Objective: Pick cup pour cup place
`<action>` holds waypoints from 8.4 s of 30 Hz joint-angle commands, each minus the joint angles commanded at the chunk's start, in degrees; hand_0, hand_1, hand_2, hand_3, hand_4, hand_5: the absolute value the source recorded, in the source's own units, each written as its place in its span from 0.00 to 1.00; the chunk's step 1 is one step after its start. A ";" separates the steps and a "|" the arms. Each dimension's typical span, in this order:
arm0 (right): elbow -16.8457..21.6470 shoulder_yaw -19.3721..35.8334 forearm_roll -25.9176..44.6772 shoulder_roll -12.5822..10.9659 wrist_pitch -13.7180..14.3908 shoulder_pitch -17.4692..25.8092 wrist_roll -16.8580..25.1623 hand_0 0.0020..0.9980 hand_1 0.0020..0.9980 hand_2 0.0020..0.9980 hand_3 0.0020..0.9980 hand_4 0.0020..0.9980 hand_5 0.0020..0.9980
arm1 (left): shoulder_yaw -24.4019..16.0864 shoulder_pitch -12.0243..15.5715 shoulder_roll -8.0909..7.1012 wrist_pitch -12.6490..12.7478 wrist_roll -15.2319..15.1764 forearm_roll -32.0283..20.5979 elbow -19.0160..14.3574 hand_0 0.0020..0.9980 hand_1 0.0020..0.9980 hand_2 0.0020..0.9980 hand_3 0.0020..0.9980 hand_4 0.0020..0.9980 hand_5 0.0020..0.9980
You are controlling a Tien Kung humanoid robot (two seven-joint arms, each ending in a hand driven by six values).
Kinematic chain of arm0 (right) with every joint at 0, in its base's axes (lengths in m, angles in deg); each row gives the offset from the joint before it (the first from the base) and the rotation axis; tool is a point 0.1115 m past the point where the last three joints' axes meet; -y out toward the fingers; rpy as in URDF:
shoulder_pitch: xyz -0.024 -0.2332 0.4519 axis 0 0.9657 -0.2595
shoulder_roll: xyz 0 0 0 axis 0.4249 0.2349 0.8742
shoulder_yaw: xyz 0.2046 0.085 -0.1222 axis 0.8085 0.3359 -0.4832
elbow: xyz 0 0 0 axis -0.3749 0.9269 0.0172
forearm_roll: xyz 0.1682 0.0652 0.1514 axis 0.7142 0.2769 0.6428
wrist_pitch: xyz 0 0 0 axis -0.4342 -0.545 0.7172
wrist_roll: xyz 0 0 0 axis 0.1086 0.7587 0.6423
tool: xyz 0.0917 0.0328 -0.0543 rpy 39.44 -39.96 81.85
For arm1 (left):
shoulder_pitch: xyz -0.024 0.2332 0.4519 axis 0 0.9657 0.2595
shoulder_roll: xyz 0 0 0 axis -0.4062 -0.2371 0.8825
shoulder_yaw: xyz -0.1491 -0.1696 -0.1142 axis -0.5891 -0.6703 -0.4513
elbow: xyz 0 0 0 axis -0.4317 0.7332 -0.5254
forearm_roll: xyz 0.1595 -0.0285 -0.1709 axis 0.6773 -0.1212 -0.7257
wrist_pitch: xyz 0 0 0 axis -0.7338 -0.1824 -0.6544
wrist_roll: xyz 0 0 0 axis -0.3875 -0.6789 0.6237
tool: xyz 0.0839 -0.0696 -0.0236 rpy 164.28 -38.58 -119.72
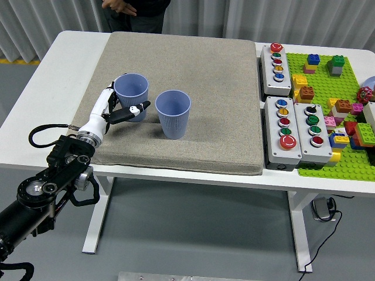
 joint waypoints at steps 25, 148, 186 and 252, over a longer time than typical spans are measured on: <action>0.01 -0.05 -0.31 0.01 -0.12 0.18 -0.02 0.70 0.64 0.60 0.59 0.00 0.26 | 2.31 -0.42 0.95 4.89 -2.04 -2.19 1.18 0.56 0.48 0.50 0.52 0.88 0.19; -0.05 -0.06 0.73 -0.36 0.34 0.24 0.20 0.70 0.64 0.60 0.60 0.00 0.24 | 9.77 -8.56 -14.26 5.77 16.99 70.15 -22.20 0.52 0.49 0.49 0.51 0.79 0.09; -0.03 -0.54 1.36 -0.36 0.47 0.73 0.17 0.70 0.64 0.59 0.59 0.00 0.25 | 15.95 -12.41 -17.64 6.19 21.38 70.15 -24.26 0.52 0.49 0.49 0.51 0.80 0.10; -0.03 -1.39 2.52 -0.21 0.97 0.99 0.14 0.70 0.64 0.59 0.59 0.00 0.24 | 25.78 -18.54 -21.61 5.05 22.83 70.15 -25.71 0.52 0.50 0.49 0.51 0.79 0.09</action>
